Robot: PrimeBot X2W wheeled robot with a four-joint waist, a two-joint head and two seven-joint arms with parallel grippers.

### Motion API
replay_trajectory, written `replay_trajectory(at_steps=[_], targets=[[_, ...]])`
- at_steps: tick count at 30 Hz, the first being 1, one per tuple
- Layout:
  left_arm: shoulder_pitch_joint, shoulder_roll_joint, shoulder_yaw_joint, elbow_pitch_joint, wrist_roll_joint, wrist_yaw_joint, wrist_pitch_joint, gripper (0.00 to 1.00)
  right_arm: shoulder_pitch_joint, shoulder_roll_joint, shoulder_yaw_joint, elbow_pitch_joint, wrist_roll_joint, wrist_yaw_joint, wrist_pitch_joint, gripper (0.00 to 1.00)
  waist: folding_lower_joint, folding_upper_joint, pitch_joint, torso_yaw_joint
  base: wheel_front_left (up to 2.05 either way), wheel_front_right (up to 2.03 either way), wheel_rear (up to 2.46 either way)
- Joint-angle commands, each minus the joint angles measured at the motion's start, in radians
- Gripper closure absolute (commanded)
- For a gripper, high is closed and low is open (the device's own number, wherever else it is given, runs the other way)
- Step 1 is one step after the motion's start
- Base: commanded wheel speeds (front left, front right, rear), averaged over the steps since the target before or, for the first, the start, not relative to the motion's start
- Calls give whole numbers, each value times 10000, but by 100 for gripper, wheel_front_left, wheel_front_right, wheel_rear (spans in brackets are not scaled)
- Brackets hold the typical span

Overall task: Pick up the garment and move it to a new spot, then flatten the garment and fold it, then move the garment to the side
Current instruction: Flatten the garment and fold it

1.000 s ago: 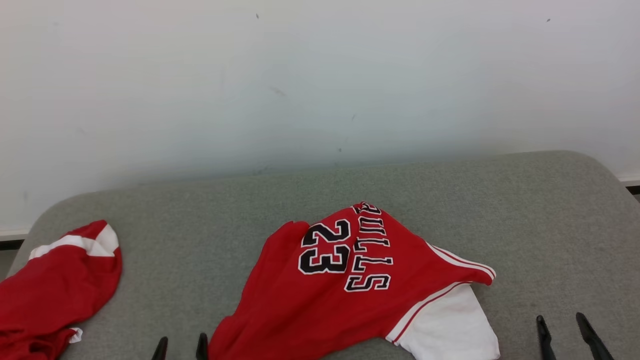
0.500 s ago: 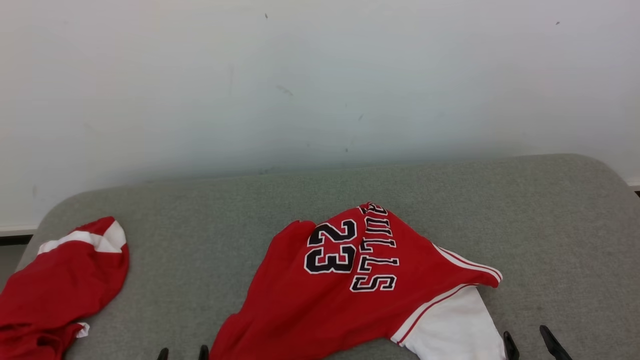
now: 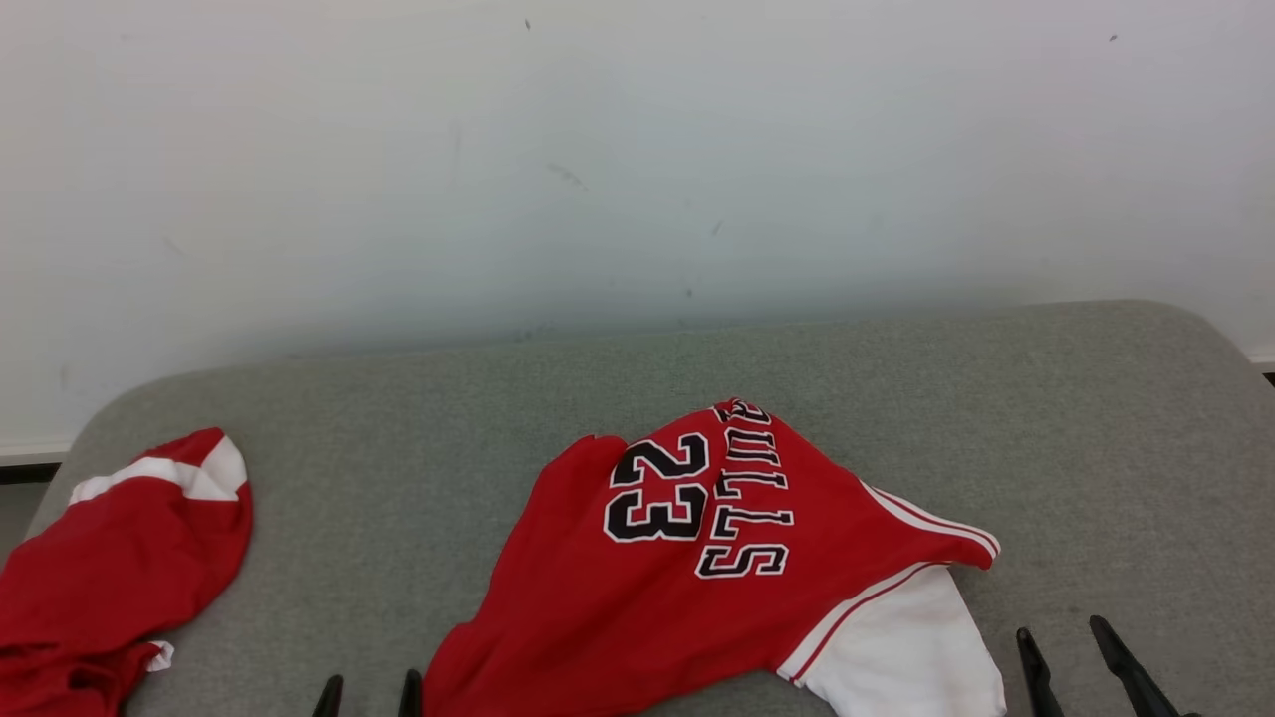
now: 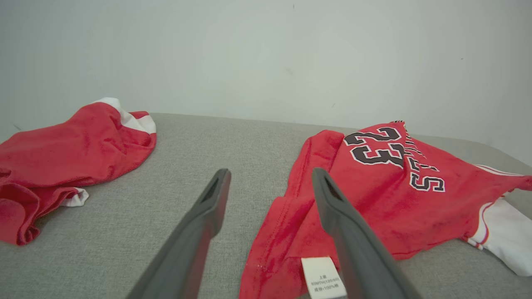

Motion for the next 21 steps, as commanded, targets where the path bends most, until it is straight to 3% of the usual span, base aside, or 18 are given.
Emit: replay_trajectory(at_steps=[1, 6, 11, 17, 21], targets=[[-148, 23, 3, 20, -19, -40, -6, 0, -108, -147, -18, -63, 158, -23, 12, 0, 0, 0, 13, -11, 0, 0, 0], [-517, 70, -109, 840, 188, -220, -6, 0, -347, -797, 295, 361, 557, -23, 140, 0, 0, 0, 126, -43, 0, 0, 0], [-1034, 268, -221, 1741, 50, -391, 780, 0, -786, -1361, 854, 919, 964, -21, 1468, 0, 0, 0, 272, -83, 0, 0, 0], [-1341, 507, -177, 2249, -46, -316, 1905, 0, -1111, -1463, 1542, 1512, 1678, -23, 2847, 0, 0, 0, 492, -41, 0, 0, 0], [-1510, 549, -236, 2366, -149, -368, 2319, 0, -1428, -1429, 1849, 1991, 1957, -23, 3191, 0, 0, 0, 665, 77, 0, 0, 0]])
